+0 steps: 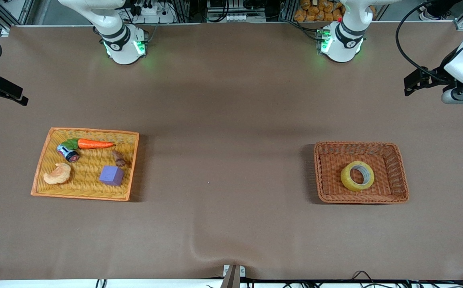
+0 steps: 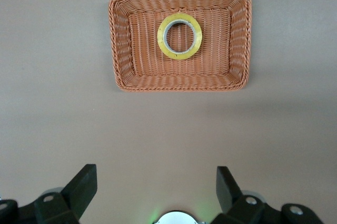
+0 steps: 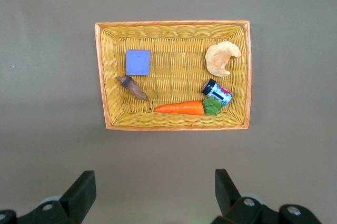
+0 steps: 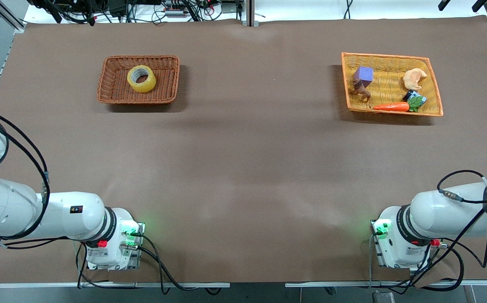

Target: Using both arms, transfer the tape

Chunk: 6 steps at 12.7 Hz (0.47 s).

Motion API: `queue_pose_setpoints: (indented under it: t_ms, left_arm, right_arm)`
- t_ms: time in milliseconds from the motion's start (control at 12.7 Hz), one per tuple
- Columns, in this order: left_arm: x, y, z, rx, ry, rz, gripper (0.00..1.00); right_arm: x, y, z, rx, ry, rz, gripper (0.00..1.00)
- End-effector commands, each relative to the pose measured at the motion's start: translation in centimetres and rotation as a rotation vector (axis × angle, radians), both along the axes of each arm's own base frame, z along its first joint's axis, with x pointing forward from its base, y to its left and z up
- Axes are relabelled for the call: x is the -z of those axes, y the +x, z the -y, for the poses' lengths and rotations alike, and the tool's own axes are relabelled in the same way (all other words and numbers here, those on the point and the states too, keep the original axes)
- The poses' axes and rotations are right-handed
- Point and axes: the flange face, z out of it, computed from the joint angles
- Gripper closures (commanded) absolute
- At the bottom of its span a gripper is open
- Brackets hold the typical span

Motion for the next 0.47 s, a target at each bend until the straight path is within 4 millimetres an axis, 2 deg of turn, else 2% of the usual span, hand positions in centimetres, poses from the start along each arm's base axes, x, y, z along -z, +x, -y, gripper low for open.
queue_pose_setpoints:
  t_ms: [0,395]
  left_arm:
    - [-0.07,-0.19,0.51,-0.022,-0.027,-0.009,0.00]
    - [-0.08,-0.25,0.62,-0.017,-0.028,-0.009,0.00]
  right_arm:
    - [-0.25,-0.01,0.29,0.015,-0.007,0.000,0.00]
    - [-0.25,-0.01,0.20,0.013,-0.007,0.000,0.00]
